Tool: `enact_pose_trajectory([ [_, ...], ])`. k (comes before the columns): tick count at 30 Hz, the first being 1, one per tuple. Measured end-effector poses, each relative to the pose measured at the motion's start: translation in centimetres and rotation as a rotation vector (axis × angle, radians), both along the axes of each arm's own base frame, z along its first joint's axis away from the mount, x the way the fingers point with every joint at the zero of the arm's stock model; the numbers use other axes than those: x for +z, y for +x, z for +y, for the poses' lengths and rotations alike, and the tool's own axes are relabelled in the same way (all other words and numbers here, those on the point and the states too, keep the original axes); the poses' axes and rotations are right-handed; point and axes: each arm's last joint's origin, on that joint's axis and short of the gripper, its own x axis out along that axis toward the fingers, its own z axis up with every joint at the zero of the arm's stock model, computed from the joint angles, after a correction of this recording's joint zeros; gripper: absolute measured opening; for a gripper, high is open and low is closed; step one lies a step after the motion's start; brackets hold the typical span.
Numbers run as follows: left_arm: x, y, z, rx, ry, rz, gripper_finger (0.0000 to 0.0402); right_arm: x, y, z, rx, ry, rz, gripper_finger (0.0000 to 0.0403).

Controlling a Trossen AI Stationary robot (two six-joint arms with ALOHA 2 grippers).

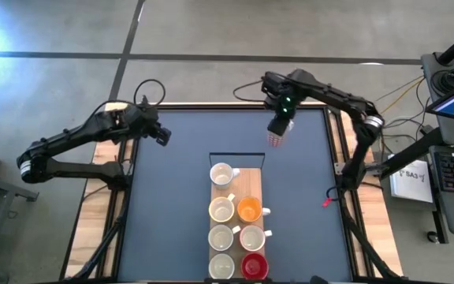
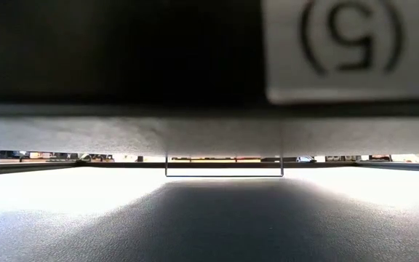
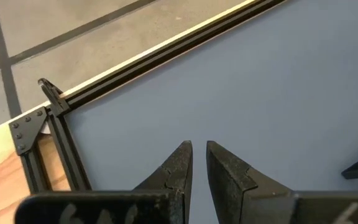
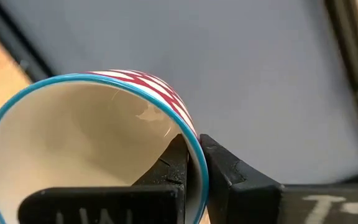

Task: Place coffee mugs
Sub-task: Put the blue and red mug on the shelf

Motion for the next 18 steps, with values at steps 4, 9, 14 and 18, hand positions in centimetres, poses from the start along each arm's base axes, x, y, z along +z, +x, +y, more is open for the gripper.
enact_pose_trajectory([
  [4,0.2,0.0,-0.5,-0.012,-0.003,-0.027,0.0029,0.5,-1.6,3.4,-0.019,0.006,-0.002,0.0013],
  [9,0.4,-0.1,-1.1,-0.041,0.000,-0.041,0.0029,0.6,-2.5,8.4,-0.079,-0.009,-0.068,0.0013],
  [14,0.5,-0.3,-1.2,-0.072,0.015,-0.030,0.0029,0.4,-2.0,13.1,-0.150,0.006,-0.149,0.0013],
  [18,0.7,-0.6,-1.5,-0.128,0.003,-0.039,0.0029,-0.1,-0.7,15.9,-0.209,0.010,-0.161,0.0013],
])
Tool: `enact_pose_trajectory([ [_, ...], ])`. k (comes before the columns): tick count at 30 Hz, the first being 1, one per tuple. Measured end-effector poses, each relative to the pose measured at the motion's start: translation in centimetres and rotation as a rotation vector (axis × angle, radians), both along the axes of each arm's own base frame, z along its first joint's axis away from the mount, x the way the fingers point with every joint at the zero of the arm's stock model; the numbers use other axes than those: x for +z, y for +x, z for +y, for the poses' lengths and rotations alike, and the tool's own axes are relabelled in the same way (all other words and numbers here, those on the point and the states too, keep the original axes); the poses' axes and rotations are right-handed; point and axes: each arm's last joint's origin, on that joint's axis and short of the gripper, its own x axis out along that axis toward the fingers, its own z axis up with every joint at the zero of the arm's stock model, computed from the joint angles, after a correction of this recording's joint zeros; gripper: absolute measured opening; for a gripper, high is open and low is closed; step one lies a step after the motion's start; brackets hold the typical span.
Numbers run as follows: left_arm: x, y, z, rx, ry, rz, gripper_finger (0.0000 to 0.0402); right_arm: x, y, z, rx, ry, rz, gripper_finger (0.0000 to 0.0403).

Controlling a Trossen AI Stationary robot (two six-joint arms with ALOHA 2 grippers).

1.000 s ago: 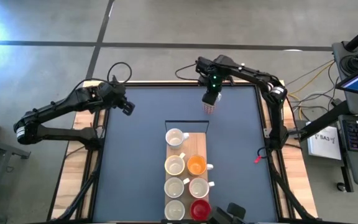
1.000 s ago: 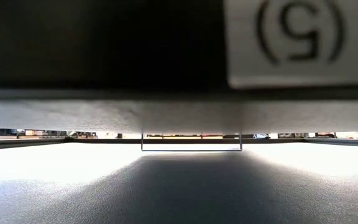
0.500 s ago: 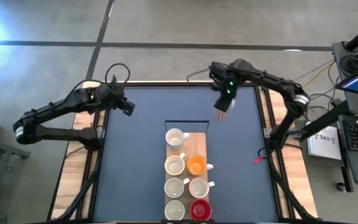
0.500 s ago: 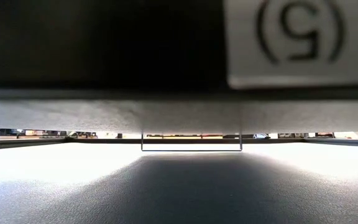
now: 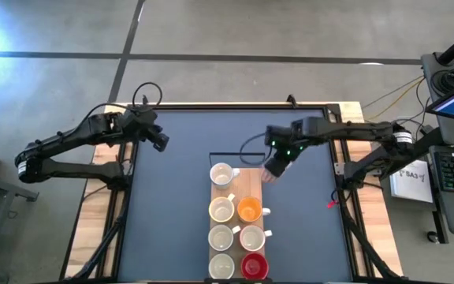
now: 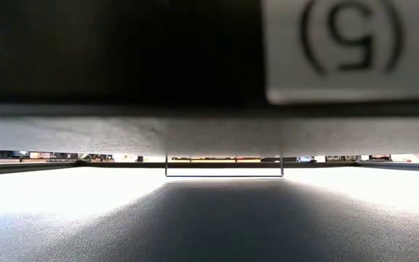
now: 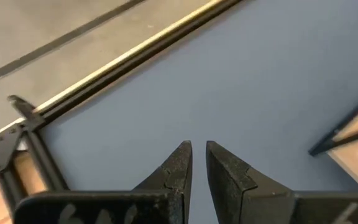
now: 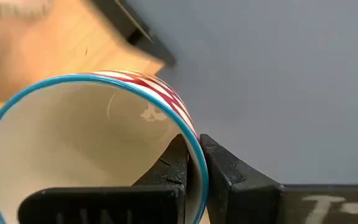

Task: Place coffee mugs
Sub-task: Put the blue and red mug on the shelf

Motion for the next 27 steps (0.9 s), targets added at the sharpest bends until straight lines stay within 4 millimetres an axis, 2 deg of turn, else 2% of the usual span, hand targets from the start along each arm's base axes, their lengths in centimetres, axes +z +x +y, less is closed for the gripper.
enact_pose_trajectory([
  [7,0.7,-1.2,-0.6,-0.087,0.018,-0.027,0.0029,-1.0,2.3,2.4,-0.047,-0.023,0.040,0.0013],
  [17,1.6,-3.2,-1.5,-0.115,0.031,-0.114,0.0029,-3.7,5.4,2.8,-0.078,-0.026,0.056,0.0013],
  [27,1.8,-3.7,-1.7,-0.123,0.025,-0.145,0.0029,-4.1,6.9,3.1,-0.105,-0.007,-0.040,0.0013],
])
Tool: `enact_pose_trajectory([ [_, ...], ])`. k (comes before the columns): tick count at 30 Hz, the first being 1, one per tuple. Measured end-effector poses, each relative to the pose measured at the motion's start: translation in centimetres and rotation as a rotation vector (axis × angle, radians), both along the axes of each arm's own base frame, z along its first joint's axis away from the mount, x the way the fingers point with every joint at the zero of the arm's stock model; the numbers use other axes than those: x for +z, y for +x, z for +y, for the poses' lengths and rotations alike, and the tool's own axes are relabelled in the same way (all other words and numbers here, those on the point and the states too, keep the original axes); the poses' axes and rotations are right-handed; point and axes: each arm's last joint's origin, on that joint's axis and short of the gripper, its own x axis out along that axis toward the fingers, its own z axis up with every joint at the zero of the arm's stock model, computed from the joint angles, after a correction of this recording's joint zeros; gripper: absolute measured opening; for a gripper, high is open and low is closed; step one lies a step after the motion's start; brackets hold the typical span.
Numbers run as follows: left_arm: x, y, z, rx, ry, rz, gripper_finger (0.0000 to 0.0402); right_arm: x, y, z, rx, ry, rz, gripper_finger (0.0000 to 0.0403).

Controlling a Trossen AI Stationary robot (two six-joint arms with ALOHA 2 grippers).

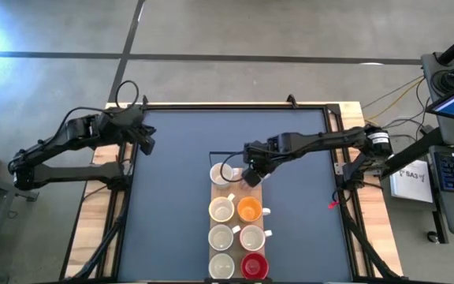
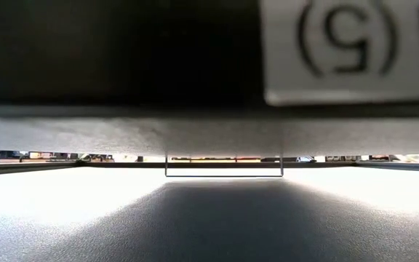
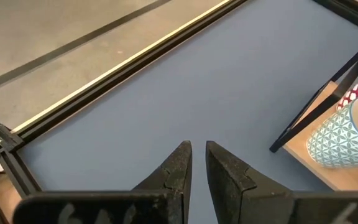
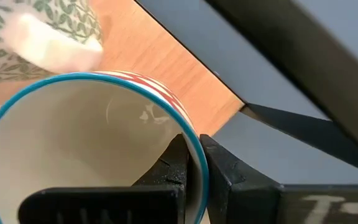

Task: Place coffee mugs
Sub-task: Put the blue and red mug on the shelf

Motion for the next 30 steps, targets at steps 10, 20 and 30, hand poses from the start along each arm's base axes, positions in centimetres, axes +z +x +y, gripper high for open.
enact_pose_trajectory([
  [10,0.0,0.1,0.0,-0.004,0.004,0.004,0.0029,-0.3,0.4,0.8,-0.010,-0.001,-0.011,0.0017],
  [20,0.0,0.0,0.0,-0.007,0.008,0.005,0.0029,-0.6,0.4,1.4,0.020,0.013,0.000,0.0033],
  [30,0.0,0.0,0.0,-0.006,0.007,0.007,0.0029,-0.5,0.3,1.9,0.041,0.035,-0.002,0.0033],
])
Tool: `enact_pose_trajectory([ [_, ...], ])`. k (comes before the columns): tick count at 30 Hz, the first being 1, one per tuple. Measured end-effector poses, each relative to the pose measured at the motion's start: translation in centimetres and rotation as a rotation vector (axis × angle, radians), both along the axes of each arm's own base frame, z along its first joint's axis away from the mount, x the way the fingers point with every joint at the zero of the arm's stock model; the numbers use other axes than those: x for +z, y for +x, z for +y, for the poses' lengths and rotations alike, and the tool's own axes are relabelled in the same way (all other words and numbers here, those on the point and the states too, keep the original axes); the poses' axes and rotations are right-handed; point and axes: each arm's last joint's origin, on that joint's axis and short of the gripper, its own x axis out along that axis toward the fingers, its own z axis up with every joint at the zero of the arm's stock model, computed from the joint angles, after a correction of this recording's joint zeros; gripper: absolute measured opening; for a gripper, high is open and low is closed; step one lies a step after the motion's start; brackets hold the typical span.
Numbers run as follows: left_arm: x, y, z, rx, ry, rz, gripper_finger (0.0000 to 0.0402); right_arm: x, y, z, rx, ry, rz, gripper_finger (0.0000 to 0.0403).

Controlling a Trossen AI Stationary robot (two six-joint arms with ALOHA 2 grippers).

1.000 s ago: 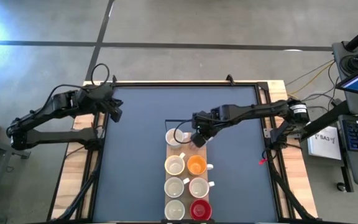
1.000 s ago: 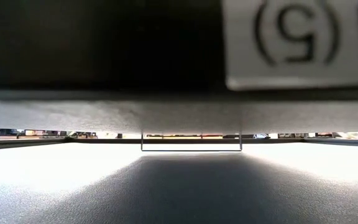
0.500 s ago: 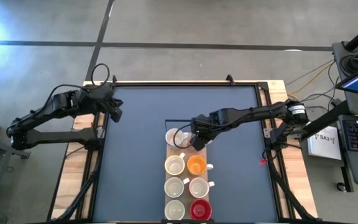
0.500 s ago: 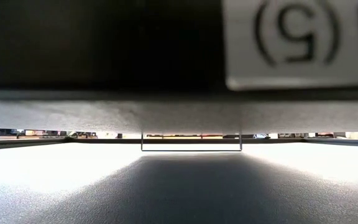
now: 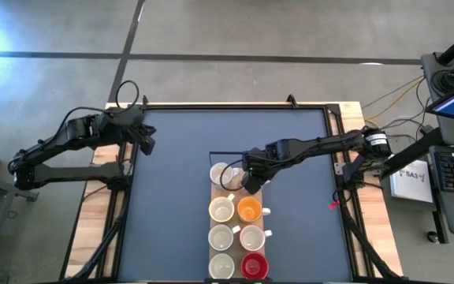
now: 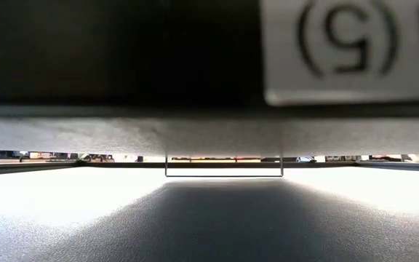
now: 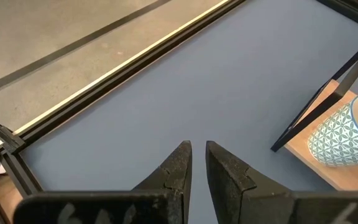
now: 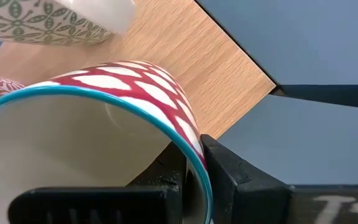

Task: Place coffee mugs
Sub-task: Put the blue and red mug on the shelf, then return to Home Position

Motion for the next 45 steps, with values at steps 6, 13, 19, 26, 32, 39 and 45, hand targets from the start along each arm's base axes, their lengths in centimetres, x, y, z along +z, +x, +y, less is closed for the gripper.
enact_pose_trajectory([
  [6,0.0,0.0,0.0,0.000,0.000,0.000,0.0029,0.4,-0.2,0.1,0.009,0.014,-0.010,0.0033],
  [13,0.0,0.0,0.0,0.000,0.000,0.000,0.0029,1.0,-0.4,0.1,0.012,0.009,-0.037,0.0034],
  [19,0.0,0.0,0.0,0.000,0.000,0.000,0.0029,1.0,-0.3,0.1,0.014,0.001,-0.042,0.0034],
  [26,0.0,0.0,0.0,0.000,0.000,0.000,0.0029,1.0,-0.3,0.0,0.029,-0.021,-0.044,0.0034],
  [32,0.0,0.0,0.0,0.000,0.000,-0.001,0.0029,1.0,-0.3,0.0,0.048,-0.029,-0.046,0.0042],
  [39,0.0,0.0,0.0,0.001,0.000,-0.001,0.0029,1.2,-0.3,-0.1,0.045,-0.028,-0.056,0.0074],
  [45,0.0,0.0,0.0,0.000,0.000,-0.001,0.0029,1.3,-0.3,-0.6,0.031,-0.027,-0.061,0.0090],
])
